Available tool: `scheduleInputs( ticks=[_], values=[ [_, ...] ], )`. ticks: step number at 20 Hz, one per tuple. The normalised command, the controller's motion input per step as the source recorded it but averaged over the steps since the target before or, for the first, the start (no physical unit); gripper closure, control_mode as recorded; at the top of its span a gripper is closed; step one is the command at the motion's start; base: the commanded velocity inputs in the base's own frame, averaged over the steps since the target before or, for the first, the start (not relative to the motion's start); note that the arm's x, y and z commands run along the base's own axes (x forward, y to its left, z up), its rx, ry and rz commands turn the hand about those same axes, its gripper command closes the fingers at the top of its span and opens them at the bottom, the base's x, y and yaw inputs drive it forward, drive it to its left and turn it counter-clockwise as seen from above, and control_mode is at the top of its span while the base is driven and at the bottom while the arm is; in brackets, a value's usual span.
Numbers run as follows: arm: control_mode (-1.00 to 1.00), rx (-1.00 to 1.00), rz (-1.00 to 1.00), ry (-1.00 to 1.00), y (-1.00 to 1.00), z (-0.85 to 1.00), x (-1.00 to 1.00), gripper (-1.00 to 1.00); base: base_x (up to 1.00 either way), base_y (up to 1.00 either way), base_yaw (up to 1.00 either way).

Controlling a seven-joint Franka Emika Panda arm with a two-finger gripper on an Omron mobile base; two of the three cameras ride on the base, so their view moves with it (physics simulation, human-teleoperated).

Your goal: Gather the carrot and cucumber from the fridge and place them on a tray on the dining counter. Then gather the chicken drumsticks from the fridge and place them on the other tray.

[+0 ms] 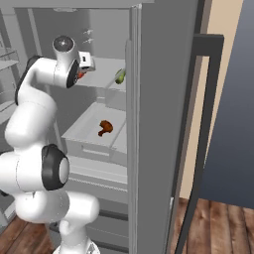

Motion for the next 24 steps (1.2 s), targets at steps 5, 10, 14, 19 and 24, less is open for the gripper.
scheduleInputs(
  ticks=[5,10,14,19,24],
  values=[
    [-1.0,0.0,0.0,0.01,0.05,-0.09,0.42,-1.0,0.0,0.0,0.0],
    [-1.0,0.0,0.0,0.04,0.09,-0.08,0.46,-1.0,0.0,0.0,0.0],
    [-1.0,0.0,-0.01,0.08,0.1,-0.19,0.44,-1.0,0.0,0.0,0.0],
    [-1.0,0.0,-0.02,0.07,0.04,-0.14,0.45,-1.0,0.0,0.0,0.0],
    [-1.0,0.0,-0.01,0.02,0.0,-0.08,0.45,-1.0,0.0,0.0,0.0]
  ],
)
